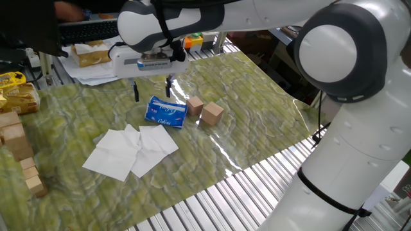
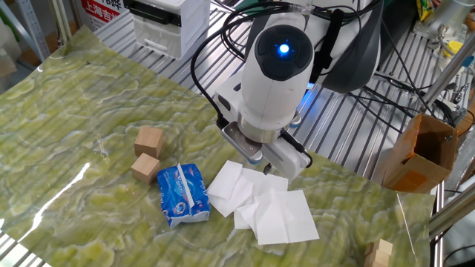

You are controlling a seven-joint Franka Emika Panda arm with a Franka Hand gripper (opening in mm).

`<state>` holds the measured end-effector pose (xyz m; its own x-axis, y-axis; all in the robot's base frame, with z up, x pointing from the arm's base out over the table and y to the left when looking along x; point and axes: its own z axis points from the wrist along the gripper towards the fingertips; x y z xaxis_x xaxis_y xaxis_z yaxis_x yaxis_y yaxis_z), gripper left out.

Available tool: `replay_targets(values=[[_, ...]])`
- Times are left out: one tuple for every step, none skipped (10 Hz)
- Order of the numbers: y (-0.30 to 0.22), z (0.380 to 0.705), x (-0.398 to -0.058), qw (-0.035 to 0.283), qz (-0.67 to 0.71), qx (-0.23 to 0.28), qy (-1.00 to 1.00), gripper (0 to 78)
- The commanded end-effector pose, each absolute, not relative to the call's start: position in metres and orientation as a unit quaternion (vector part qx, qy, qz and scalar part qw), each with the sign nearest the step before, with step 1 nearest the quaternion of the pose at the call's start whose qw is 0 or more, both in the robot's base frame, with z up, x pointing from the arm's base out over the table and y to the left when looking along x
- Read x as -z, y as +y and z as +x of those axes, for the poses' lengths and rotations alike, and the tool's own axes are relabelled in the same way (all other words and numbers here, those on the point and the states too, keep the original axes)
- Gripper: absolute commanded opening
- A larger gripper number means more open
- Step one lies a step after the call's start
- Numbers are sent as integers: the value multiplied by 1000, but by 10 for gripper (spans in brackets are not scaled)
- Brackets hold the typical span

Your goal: Pull out a napkin

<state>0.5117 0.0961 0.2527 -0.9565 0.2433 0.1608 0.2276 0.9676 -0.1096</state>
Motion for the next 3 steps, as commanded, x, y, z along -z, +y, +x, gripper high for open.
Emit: replay_targets(values=[[-4, 566, -228, 72, -34, -31, -996, 775], [-6, 566, -228, 72, -33, -31, -996, 775], [-15, 564, -230, 73, -28, -30, -996, 775]])
